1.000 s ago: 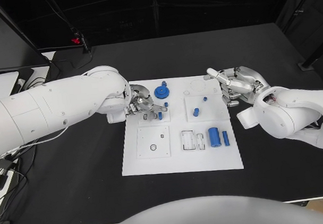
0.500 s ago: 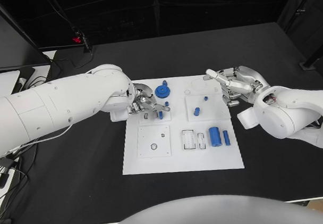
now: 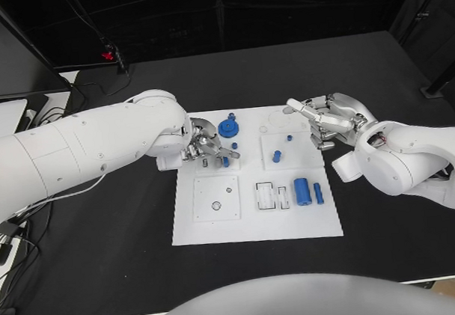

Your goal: Assemble the parts on the task board

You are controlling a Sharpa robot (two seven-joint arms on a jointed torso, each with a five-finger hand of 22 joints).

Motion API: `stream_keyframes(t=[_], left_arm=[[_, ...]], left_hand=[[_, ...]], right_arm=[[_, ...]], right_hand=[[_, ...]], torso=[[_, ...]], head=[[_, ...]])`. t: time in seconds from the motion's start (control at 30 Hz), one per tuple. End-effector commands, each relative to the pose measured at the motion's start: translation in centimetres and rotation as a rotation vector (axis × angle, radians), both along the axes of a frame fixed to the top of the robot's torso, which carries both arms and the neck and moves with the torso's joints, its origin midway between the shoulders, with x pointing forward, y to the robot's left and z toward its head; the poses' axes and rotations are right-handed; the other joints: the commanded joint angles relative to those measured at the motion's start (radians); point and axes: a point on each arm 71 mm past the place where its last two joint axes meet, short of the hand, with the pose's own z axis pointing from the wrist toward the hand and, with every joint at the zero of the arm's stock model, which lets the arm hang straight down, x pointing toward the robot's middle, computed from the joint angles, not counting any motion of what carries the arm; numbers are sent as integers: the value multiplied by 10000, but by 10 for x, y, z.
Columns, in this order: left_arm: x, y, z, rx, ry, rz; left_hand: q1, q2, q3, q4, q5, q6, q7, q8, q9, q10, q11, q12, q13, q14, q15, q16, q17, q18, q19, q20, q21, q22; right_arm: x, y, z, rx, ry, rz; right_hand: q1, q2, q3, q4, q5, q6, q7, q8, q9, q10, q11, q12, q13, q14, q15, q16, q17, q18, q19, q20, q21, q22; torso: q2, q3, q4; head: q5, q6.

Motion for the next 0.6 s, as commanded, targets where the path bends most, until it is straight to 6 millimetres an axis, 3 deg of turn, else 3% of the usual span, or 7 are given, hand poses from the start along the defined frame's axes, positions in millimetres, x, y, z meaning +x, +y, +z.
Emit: stream_keyframes(t=[0.03,0.33,0.6], left_arm=[[-1,1,-1,364,166,-33],[0,-1,-1,402,153,-7],[2,0,-1,364,84,76]], left_hand=[[61,27,-46,1,52,36,-29,-47,13,1028,-62,-17,2607,1047,-104,8,2633,-64,1044,-79,31,2633],[49,80,-55,11,90,42,-30,-72,49,1028,-62,-17,2607,1047,-106,8,2633,-64,1044,-82,31,2633],[131,312,-14,1,248,46,-37,-165,184,1028,-67,-17,2607,1047,-116,8,2633,-64,1044,-91,31,2633]], right_arm=[[-1,1,1,-51,-100,17],[-1,1,1,-60,-82,6],[-1,1,1,-70,-59,-10]], right_hand=[[-37,-1,-59,-18,-29,-83,258,61,2,1058,55,25,2633,1039,83,24,2635,80,-27,63,-49,2010],[-36,0,-59,-17,-26,-84,258,65,2,1058,54,25,2633,1039,83,24,2635,80,-27,63,-50,2010],[-33,3,-60,-15,-20,-87,258,75,2,1058,54,25,2633,1039,83,24,2635,81,-30,64,-53,2009]], torso=[[6,2,5],[2,8,17],[3,-3,-3]], head=[[-10,6],[6,-15],[0,-22]])
